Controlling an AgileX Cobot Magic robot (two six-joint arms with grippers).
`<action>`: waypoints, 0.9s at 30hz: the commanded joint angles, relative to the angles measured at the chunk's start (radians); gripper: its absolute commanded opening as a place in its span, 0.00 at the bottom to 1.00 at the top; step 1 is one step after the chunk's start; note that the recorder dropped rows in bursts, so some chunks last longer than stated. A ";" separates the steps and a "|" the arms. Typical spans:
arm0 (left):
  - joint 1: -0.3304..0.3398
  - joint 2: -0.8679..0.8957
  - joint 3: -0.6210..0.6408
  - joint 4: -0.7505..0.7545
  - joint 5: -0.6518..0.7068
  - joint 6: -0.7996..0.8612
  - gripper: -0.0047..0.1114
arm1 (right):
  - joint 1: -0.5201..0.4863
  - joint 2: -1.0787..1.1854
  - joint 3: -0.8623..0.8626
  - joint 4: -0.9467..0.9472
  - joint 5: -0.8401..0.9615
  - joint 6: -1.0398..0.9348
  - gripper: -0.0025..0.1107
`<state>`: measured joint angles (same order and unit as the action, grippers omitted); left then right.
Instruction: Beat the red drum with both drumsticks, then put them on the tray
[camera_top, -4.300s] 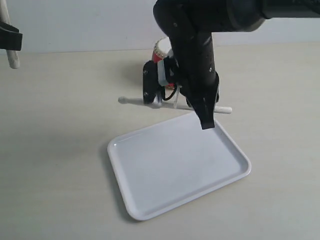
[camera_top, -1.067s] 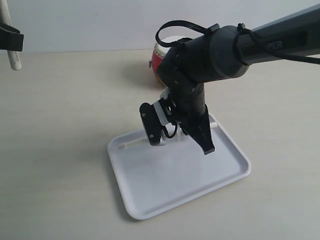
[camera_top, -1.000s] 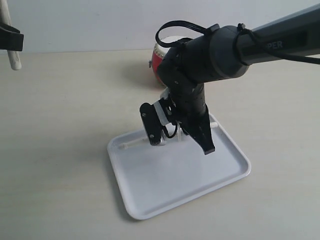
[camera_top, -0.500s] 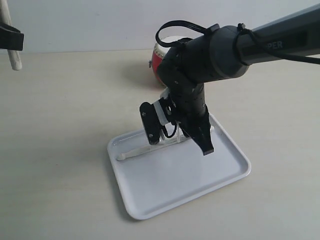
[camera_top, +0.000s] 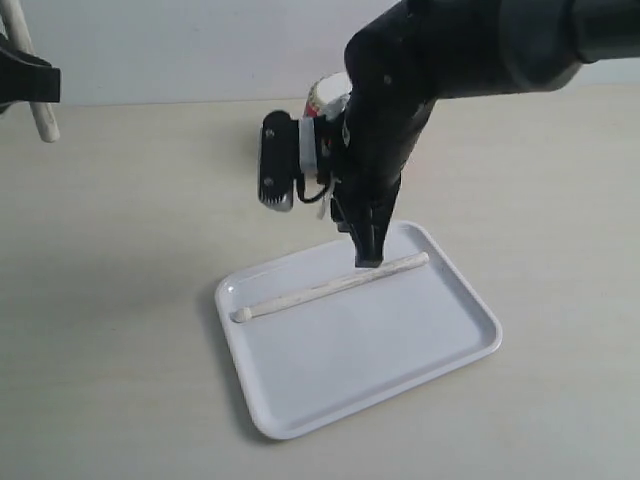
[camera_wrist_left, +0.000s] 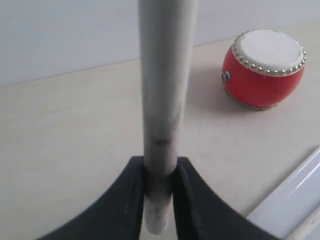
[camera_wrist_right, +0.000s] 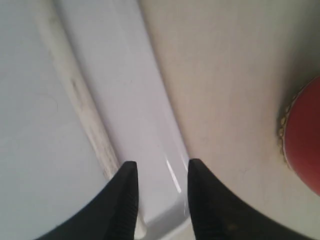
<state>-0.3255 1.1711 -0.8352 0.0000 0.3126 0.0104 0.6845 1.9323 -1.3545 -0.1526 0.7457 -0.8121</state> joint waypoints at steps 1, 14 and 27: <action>0.004 0.109 0.012 -0.017 -0.043 0.003 0.04 | -0.096 -0.036 -0.003 0.352 -0.065 -0.152 0.32; 0.203 0.238 -0.066 -0.842 0.015 0.754 0.04 | -0.250 -0.036 -0.003 1.227 -0.015 -0.575 0.32; 0.486 0.434 -0.074 -1.606 0.908 1.529 0.04 | -0.250 -0.034 -0.003 1.640 0.291 -0.761 0.40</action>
<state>0.1569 1.5686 -0.9038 -1.5567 1.1236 1.4687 0.4393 1.9054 -1.3545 1.3998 0.9235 -1.5313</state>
